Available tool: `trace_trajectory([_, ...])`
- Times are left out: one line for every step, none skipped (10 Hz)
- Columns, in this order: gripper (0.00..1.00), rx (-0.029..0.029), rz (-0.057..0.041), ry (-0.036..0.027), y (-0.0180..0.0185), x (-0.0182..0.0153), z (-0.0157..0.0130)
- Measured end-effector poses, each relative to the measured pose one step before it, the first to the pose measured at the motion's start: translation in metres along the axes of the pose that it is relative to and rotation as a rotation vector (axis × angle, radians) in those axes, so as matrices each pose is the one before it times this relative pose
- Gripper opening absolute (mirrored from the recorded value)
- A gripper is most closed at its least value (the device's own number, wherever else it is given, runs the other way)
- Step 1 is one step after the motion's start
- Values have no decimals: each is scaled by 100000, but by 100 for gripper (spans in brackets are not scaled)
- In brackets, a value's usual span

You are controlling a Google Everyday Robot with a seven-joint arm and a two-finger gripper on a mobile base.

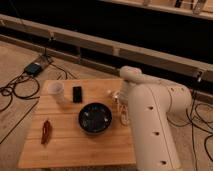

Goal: Wipe the white sponge on the table

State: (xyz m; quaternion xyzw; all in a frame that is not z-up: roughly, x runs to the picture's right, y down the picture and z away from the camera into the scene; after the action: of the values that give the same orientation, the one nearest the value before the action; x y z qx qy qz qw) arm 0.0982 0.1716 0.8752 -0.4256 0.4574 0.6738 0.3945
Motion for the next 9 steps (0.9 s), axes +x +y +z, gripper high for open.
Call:
trace_trajectory([0,-1356,579,581,430,654,37])
trace_trajectory([0,-2172,726,809,600,882,199])
trace_trajectory([0,-1057,284,1837,226,1059,372])
trace_trajectory([0,-606,383,1596,23,758,458])
trace_trajectory([0,-819,223,2093,51,966,666])
trace_trajectory([0,-763,518,2456,-31,1006,950])
trace_trajectory([0,-943,1162,1398,-161,631,638])
trace_trajectory([0,-1513,2397,1068,-444,718,774])
trace_trajectory([0,-830,2401,484,-565,591,577])
